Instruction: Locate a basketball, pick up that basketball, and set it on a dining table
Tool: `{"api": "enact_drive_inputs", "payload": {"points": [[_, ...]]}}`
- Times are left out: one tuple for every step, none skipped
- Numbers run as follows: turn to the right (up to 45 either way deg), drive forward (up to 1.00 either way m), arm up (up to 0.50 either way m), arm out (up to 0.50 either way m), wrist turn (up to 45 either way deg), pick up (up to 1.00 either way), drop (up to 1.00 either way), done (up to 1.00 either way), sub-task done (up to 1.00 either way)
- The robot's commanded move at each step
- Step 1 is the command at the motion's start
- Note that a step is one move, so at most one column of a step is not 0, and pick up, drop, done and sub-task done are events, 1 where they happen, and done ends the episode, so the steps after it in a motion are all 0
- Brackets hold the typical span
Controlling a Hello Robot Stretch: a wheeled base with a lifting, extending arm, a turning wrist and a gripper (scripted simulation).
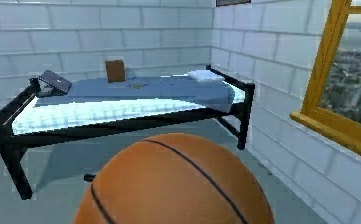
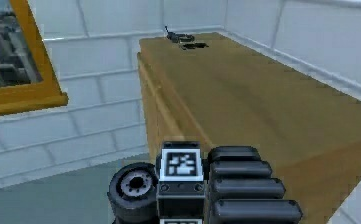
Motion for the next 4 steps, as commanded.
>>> {"api": "enact_drive_inputs", "payload": {"points": [[-33.0,0.0,0.0,0.0,0.0,0.0,0.0,0.0,0.0],[0.0,0.05,0.0,0.0,0.0,0.0,0.0,0.0,0.0],[-45.0,0.0,0.0,0.0,0.0,0.0,0.0,0.0,0.0],[0.0,1.0,0.0,0.0,0.0,0.0,0.0,0.0,0.0]]}}
